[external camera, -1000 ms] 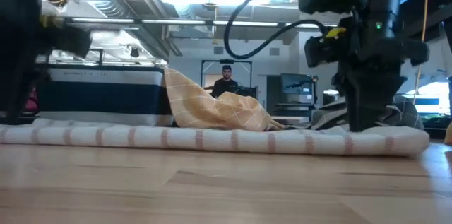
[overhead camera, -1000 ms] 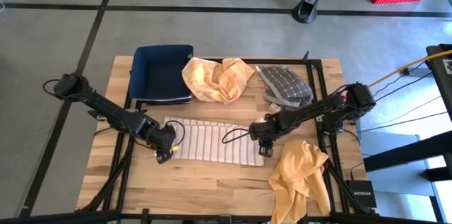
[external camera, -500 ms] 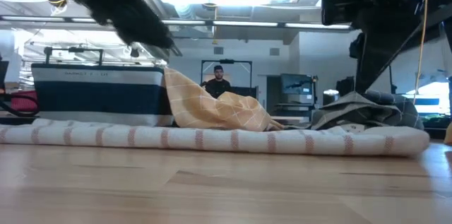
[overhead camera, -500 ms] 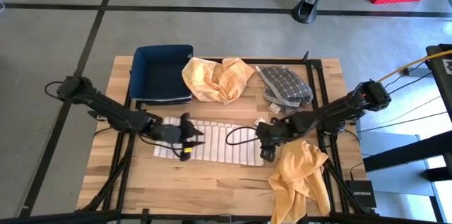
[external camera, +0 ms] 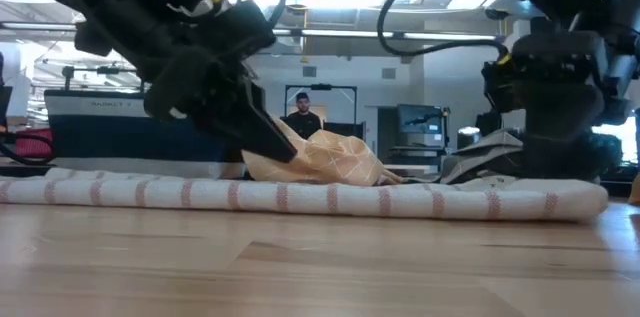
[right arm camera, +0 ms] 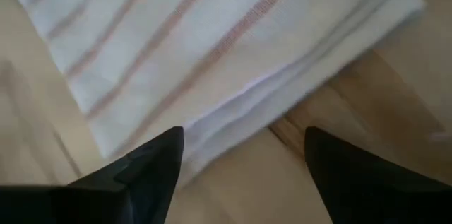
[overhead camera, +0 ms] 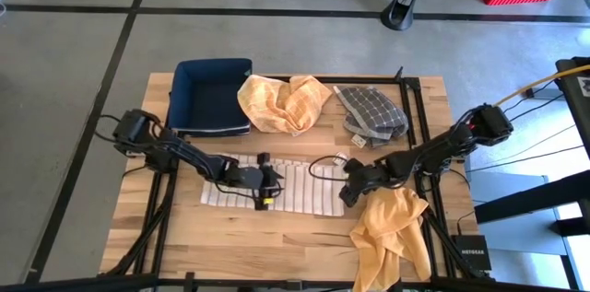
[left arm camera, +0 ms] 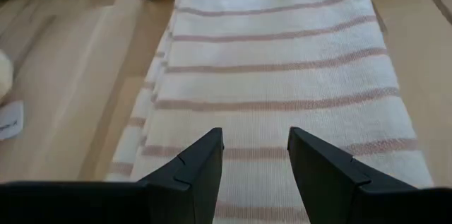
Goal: Fold towel
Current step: Fold the white towel
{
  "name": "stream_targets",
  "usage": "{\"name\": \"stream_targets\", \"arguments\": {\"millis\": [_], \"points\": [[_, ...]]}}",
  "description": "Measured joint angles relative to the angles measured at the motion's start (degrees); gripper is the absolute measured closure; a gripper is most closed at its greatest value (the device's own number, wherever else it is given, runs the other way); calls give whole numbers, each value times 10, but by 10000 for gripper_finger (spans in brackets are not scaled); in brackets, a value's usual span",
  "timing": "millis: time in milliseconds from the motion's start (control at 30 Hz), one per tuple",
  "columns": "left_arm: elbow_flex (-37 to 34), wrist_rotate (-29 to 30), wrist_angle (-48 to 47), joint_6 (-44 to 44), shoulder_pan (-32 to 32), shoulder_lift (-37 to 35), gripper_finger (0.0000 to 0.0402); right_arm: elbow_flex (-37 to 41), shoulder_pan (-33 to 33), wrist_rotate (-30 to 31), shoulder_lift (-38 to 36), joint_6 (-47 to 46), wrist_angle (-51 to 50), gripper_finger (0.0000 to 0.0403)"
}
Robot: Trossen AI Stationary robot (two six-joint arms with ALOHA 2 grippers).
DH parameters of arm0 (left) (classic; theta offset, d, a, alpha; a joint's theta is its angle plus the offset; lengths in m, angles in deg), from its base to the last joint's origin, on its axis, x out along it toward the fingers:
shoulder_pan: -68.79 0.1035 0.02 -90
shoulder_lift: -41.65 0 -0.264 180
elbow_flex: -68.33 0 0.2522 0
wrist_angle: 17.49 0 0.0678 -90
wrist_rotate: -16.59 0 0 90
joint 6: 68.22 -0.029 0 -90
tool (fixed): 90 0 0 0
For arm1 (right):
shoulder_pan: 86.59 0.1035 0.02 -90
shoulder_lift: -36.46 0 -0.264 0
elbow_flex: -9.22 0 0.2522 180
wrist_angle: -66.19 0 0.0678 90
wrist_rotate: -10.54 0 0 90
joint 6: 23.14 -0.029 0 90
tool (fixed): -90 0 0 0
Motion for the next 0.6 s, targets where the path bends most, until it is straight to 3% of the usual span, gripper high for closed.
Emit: {"name": "stream_targets", "arguments": {"millis": [267,467,600], "points": [[25,-5,6,-67,3,21,247,60,0,12,1,-78,140,116],[37,-109,6,-26,35,27,247,61,1,35,6,-123,172,117],[62,-126,2,-17,54,54,247,61,1,45,7,-142,188,117]]}}
